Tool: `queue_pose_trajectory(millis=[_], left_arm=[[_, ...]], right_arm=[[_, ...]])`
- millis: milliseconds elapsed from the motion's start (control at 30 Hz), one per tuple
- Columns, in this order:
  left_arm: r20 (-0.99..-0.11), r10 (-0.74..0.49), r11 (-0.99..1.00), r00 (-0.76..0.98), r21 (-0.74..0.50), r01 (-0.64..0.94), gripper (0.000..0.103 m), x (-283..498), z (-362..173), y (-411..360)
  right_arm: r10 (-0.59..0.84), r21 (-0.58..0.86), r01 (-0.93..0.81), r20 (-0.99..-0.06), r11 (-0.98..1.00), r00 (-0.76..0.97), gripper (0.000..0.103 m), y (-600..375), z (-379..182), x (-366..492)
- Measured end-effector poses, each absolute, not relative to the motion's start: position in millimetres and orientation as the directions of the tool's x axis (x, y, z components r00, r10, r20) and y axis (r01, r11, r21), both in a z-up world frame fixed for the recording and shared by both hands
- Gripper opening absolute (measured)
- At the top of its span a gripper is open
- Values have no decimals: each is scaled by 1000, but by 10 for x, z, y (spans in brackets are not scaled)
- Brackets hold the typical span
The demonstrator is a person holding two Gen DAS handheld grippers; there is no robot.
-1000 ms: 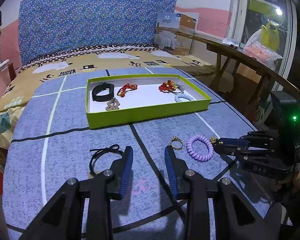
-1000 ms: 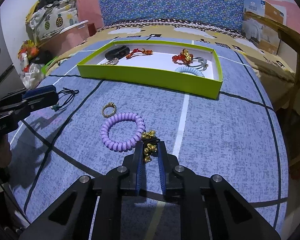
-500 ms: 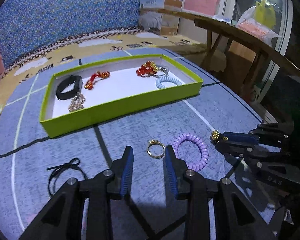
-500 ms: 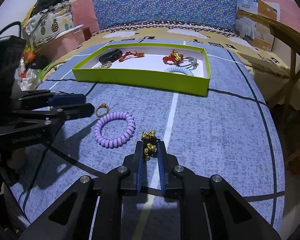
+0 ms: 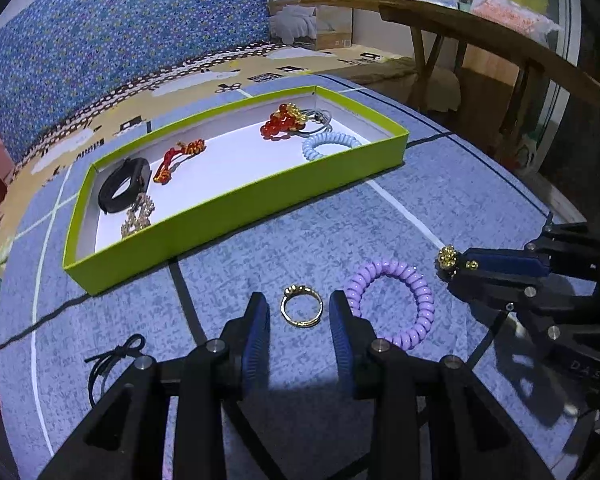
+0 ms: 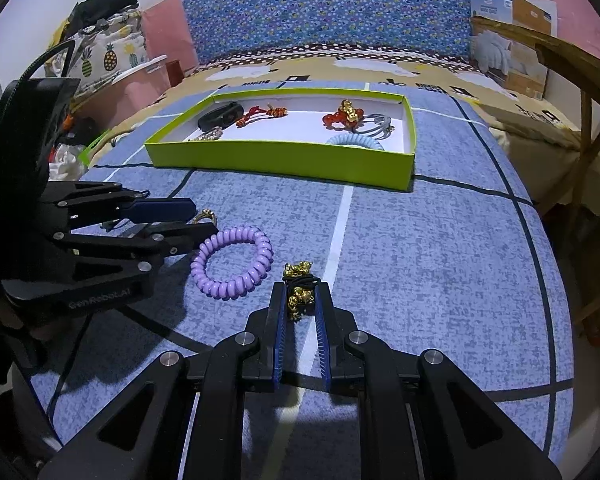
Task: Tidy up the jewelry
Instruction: 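Grasp the gold ring with the left gripper while the right gripper grasps the gold charm, then carry the gold ring and gold charm into the green box and open both grippers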
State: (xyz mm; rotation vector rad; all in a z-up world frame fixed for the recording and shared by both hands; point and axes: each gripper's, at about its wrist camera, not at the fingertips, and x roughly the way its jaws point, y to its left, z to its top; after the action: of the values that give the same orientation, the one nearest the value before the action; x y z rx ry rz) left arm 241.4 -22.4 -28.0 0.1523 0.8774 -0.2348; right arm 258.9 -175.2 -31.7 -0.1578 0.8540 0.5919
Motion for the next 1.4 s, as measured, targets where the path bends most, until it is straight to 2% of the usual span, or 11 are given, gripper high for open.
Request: queue_pose_trajectory(millis=[33, 67, 100, 300, 800, 1400], left_arm=[[-775, -141, 963, 616, 38, 269, 32, 2413, -279, -230], [-775, -152, 960, 614, 33, 280, 24, 2411, -277, -236], [-774, -156, 958, 614, 33, 285, 23, 2410, -276, -244], [-762, -173, 963, 624, 3, 271, 22, 2377, -240, -177], [-661, -221, 972, 717, -93, 214, 22, 2263, 103, 104], [-611, -175, 983, 772, -71, 166, 22, 2754, 298, 416]], right_arm=[[427, 100, -548, -747, 830, 510, 14, -1756, -311, 2586], [427, 101, -546, -745, 832, 512, 14, -1759, -306, 2582], [426, 101, -544, -744, 833, 514, 14, -1766, -302, 2577], [425, 105, -532, -737, 840, 526, 14, -1817, -268, 2562], [448, 120, -518, -688, 847, 572, 14, -1843, -26, 2610], [502, 148, -549, -641, 823, 580, 14, -1573, 256, 3195]])
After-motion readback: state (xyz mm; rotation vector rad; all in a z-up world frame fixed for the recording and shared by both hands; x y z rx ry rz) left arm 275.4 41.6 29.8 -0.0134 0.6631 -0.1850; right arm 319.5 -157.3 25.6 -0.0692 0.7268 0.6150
